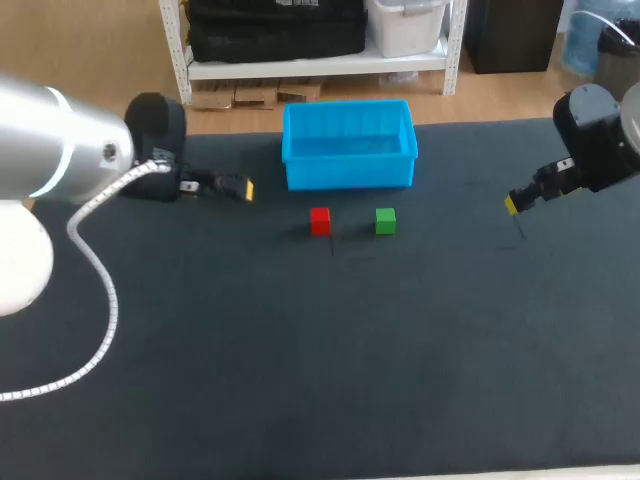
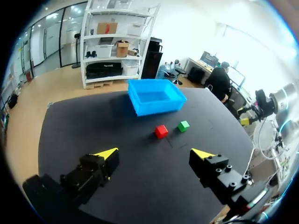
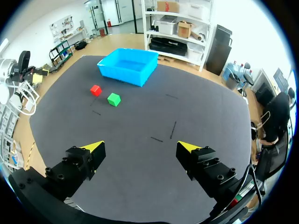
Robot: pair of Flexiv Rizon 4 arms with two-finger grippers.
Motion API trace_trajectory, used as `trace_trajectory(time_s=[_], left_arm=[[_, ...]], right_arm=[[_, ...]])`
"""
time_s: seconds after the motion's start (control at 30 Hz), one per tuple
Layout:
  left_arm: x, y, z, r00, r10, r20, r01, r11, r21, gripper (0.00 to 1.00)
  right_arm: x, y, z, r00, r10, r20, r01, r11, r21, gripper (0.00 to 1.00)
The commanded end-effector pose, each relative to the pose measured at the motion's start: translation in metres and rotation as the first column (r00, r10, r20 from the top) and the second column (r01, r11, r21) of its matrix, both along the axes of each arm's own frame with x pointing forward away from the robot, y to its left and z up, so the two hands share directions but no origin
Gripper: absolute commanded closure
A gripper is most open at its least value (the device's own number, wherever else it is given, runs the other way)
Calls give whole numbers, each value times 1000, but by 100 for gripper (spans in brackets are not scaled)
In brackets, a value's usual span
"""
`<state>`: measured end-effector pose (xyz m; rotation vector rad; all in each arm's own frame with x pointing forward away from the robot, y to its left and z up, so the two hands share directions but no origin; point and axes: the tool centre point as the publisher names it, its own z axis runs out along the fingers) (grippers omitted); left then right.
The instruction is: Use the left arm to pick the red cube and place it into the blue plastic box first, then use the right arm to grasp the green cube and put it into the same blue plastic box after the first action is fully finished.
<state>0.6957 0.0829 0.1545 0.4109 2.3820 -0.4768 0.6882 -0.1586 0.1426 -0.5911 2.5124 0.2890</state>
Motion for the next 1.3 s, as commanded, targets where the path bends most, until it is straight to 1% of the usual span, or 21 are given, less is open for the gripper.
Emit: trace_trajectory(time_s=[0.03, 0.1, 0.23, 0.33, 0.37, 0.43, 0.47, 0.5, 0.53, 0.63, 0.67, 0.73, 1.3], left_arm=[[9, -39, -4, 999, 51, 7, -51, 995, 82, 0], [10, -49, -8, 997, 73, 14, -74, 992, 106, 0], [18, -65, -18, 986, 154, -58, -142, 974, 176, 0], [25, -73, -23, 973, 210, -95, -186, 959, 213, 0], [27, -74, -24, 970, 224, -90, -199, 954, 224, 0], [30, -78, -26, 960, 251, -126, -215, 945, 247, 0], [31, -79, -27, 958, 261, -116, -224, 939, 262, 0], [32, -81, -28, 959, 260, -113, -224, 939, 261, 0], [32, -81, -28, 957, 265, -121, -225, 936, 272, 0], [34, -81, -30, 948, 295, -120, -251, 924, 287, 0], [35, -81, -31, 943, 303, -134, -256, 923, 286, 0], [37, -78, -30, 934, 304, -189, -256, 936, 241, 0], [37, -78, -30, 934, 304, -189, -256, 936, 241, 0]], right_arm=[[0, 0, 0, 1000, -1, 1, 1, 1000, 0, 0], [0, 0, 0, 1000, -1, 1, 1, 1000, 0, 0], [0, 0, 0, 1000, -1, 1, 1, 1000, 0, 0], [0, 0, 0, 1000, -1, 1, 1, 1000, 0, 0], [0, 0, 0, 1000, -1, 1, 1, 1000, 0, 0], [0, 0, 0, 1000, -1, 1, 1, 1000, 0, 0], [0, 0, 0, 1000, -1, 1, 1, 1000, 0, 0], [0, 0, 0, 1000, -1, 1, 1, 1000, 0, 0], [0, 0, 0, 1000, -1, 1, 1, 1000, 0, 0], [0, 0, 0, 1000, -1, 1, 1, 1000, 0, 0], [0, 0, 0, 1000, -1, 1, 1, 1000, 0, 0], [0, 0, 0, 1000, -1, 1, 1, 1000, 0, 0], [0, 0, 0, 1000, -1, 1, 1, 1000, 0, 0]])
